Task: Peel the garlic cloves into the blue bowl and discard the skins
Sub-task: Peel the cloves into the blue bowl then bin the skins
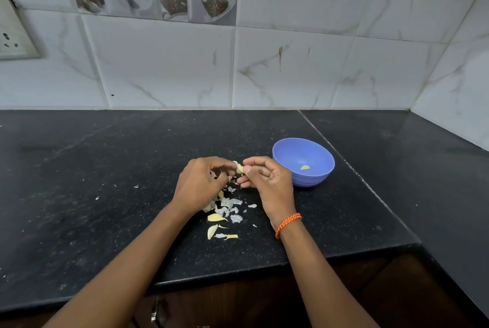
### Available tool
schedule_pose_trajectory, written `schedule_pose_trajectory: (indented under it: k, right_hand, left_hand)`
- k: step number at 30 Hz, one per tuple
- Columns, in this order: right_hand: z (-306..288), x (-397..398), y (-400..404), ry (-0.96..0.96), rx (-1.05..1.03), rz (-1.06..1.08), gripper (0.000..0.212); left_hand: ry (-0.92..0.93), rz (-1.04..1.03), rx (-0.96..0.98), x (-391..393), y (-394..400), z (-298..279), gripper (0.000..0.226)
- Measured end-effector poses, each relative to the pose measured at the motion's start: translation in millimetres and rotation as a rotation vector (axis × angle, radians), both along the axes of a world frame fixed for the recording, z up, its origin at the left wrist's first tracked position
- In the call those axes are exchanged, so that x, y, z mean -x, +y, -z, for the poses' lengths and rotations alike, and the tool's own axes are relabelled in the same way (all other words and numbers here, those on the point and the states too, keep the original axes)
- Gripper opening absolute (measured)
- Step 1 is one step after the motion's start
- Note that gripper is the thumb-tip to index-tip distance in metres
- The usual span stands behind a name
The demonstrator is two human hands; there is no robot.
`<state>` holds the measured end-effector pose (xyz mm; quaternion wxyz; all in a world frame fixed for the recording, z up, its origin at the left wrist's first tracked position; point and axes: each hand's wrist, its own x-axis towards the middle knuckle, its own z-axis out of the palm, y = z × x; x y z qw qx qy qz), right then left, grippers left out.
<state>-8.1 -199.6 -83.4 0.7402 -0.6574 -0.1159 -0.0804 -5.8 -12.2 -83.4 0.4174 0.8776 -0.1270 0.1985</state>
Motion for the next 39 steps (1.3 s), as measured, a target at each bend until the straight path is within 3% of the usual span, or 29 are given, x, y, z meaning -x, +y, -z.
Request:
schedule_pose_trajectory:
  k: [5, 7, 9, 11, 17, 32, 39]
  right_hand:
    - [1.2, -0.7, 0.3, -0.008, 0.02, 0.008, 0.01]
    - [1.4, -0.8, 0.4, -0.024, 0.031, 0.019, 0.012]
    - [1.8, -0.7, 0.6, -0.047, 0.045, 0.041, 0.012]
    - [2.3, -0.7, 0.4, -0.069, 0.082, 0.067, 0.013]
    - [2.4, 0.6, 0.9, -0.168, 0.17, 0.098, 0.013]
    - [1.8, 3.1, 5.8, -0.208, 0.305, 0.168, 0.022]
    - [0.8, 2.1, 4.0, -0.145, 0.213, 0.132, 0.017]
  left_hand:
    - [0.002, 0.014, -0.011, -0.9, -0.9, 0.5, 0.017]
    - [-0.022, 0.039, 0.054, -2.0, 0.5, 0.7, 0.003]
    - [-0.006, 0.078, 0.157, -2.2, 1.3, -0.5, 0.011]
    - [0.037, 0.111, 0.245, -2.8, 1.7, -1.8, 0.005]
    - [0.103, 0.168, 0.383, -1.2, -1.4, -3.4, 0.009]
    - [0.101, 0.209, 0.446, 1.4, -3.3, -6.5, 0.009]
    - [0.079, 0.167, 0.398, -1.0, -3.3, -3.6, 0.009]
